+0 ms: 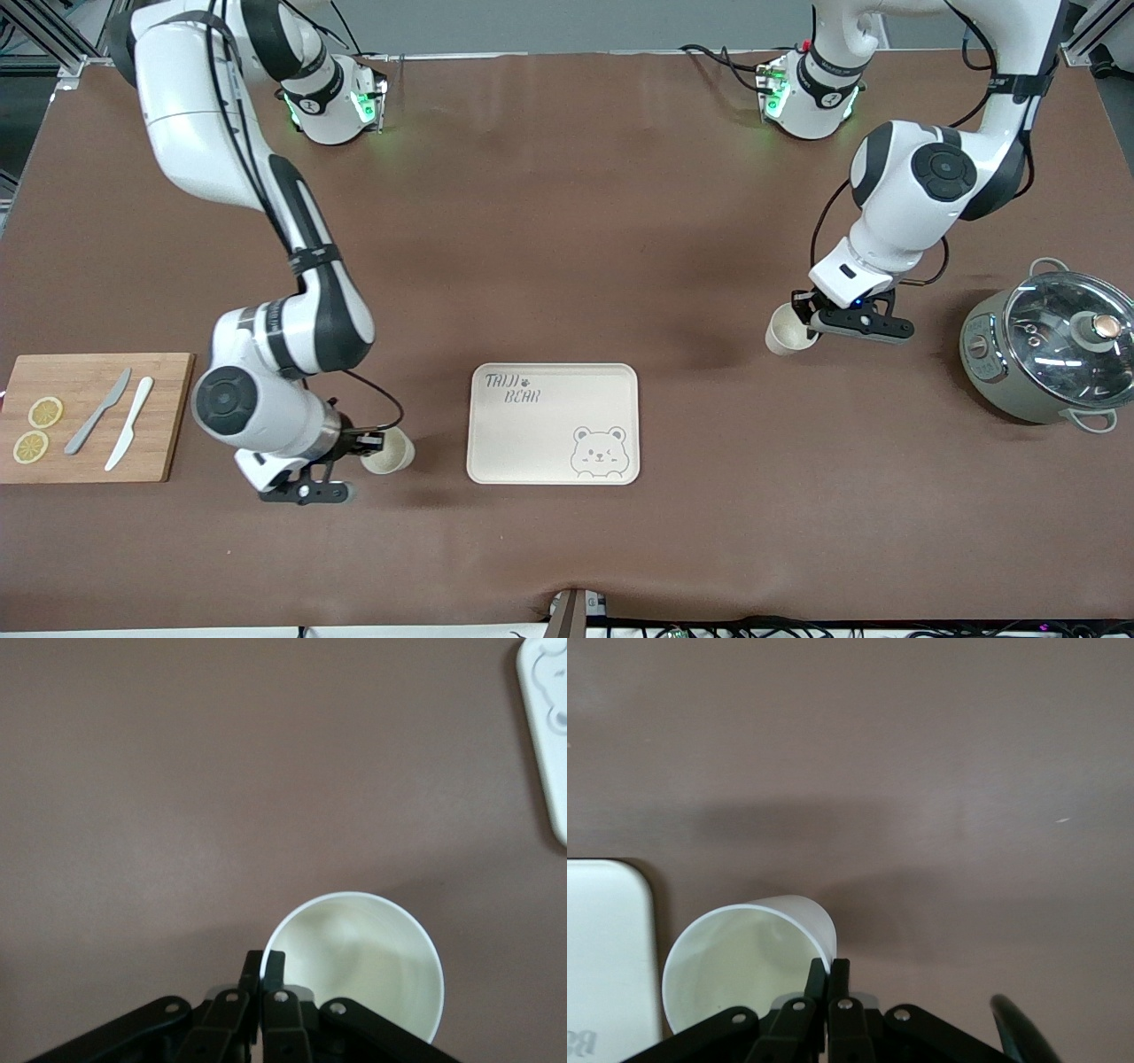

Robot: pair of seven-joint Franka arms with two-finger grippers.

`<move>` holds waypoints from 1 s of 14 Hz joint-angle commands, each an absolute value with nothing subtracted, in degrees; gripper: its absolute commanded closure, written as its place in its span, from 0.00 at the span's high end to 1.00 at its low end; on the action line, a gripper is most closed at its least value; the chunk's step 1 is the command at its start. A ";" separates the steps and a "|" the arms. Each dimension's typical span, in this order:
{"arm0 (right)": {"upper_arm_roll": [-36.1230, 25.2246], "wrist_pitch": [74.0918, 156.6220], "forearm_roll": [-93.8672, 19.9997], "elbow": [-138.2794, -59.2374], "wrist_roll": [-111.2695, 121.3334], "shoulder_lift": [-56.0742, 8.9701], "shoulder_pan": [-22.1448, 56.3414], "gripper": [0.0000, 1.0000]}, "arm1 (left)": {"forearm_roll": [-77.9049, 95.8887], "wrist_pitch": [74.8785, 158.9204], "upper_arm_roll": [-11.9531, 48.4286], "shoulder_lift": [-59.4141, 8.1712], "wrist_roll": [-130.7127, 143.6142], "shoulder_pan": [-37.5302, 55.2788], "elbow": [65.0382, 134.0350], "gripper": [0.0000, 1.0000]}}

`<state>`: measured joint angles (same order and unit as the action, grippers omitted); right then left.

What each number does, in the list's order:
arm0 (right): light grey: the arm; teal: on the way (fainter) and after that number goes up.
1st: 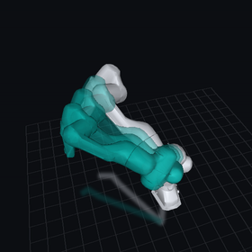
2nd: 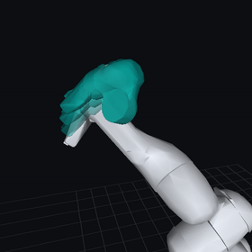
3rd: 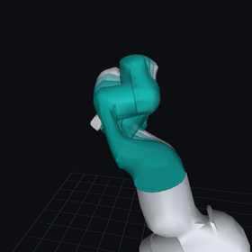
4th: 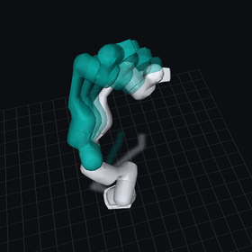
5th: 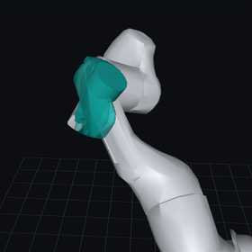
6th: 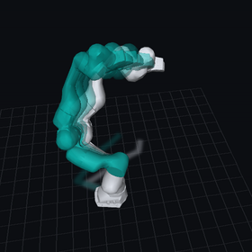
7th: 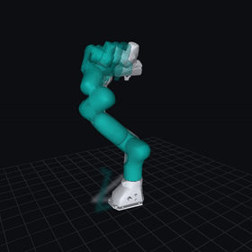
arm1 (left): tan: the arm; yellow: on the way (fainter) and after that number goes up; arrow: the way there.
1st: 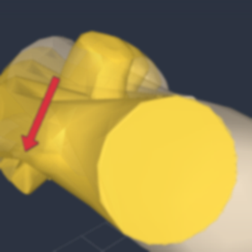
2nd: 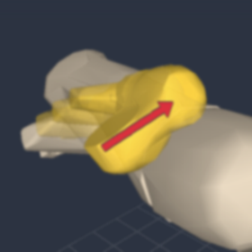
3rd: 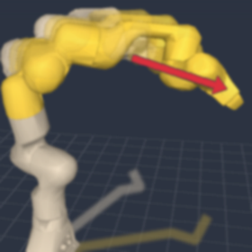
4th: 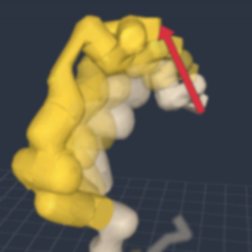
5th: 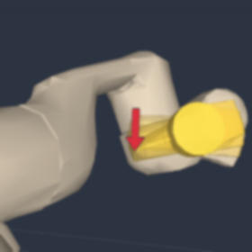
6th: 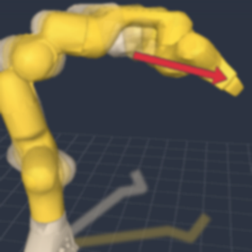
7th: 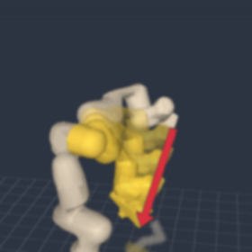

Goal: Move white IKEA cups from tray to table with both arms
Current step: 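Carry the cups off the tray, each gripper moving outward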

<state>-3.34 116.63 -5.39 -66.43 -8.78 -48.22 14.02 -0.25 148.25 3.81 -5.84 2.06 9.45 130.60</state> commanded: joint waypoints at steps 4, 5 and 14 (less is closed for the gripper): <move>-2.28 115.31 -5.36 -66.45 4.20 -47.29 7.39 0.00 | -0.35 154.67 4.48 -10.36 1.23 8.35 132.01 0.00; -2.37 115.40 -5.36 -66.45 6.65 -47.29 5.99 0.00 | -0.35 156.60 4.48 -11.68 1.23 8.35 132.01 0.00; -2.29 116.98 -5.71 -67.85 16.70 -48.51 -0.79 0.00 | -0.61 165.23 4.48 -18.19 0.88 8.35 131.66 0.72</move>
<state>-3.35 116.24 -5.44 -67.02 15.38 -48.53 0.59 -0.24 164.23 3.97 -18.04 1.86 8.97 132.06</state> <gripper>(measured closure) 0.978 0.969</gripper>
